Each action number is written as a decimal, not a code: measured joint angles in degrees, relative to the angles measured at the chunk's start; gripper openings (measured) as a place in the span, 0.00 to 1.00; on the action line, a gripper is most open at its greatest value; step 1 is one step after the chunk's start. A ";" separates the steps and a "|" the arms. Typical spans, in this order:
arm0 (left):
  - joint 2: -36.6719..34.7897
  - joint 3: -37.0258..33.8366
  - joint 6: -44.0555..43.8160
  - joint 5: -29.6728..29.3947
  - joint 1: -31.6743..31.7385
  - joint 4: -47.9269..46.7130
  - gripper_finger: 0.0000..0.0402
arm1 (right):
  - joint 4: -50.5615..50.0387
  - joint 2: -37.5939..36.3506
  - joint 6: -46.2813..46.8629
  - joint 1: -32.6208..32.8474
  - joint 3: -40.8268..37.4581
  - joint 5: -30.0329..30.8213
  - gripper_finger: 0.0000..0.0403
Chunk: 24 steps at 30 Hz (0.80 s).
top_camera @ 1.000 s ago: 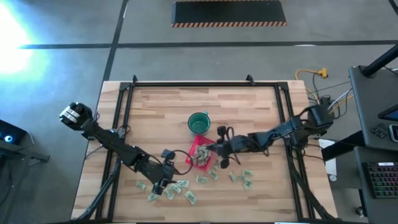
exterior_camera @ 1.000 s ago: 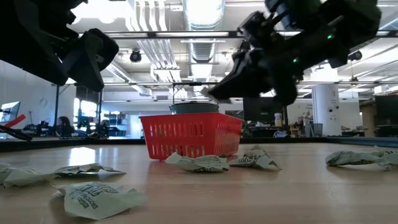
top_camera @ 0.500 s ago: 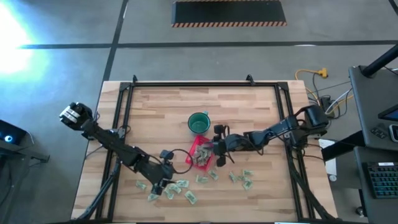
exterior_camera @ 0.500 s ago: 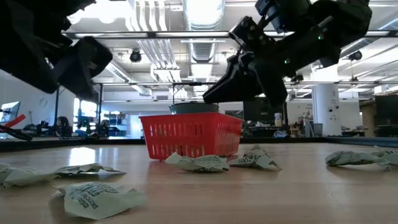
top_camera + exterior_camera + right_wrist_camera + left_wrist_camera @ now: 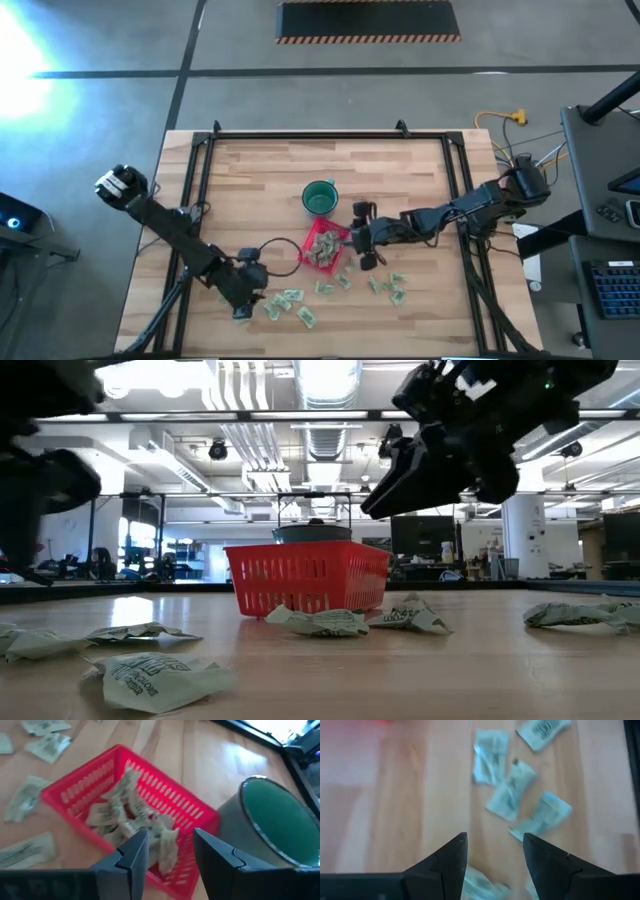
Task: Pick and place items into bin
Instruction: Put the light green stevia packet into the red bin
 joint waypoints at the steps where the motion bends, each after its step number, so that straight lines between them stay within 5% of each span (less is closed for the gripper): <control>1: 0.00 -0.01 -1.69 -0.03 -0.90 -0.08 0.44 | -0.49 -0.12 0.24 0.37 0.00 -0.11 0.35; 11: 1.74 -0.29 -12.00 -4.73 -4.79 -2.93 0.44 | -2.25 -0.58 0.58 2.59 -0.13 -0.22 0.31; 24: 6.23 -0.25 -18.24 -3.50 -4.77 -4.61 0.44 | -5.26 -0.58 3.18 2.70 -0.37 -0.21 0.30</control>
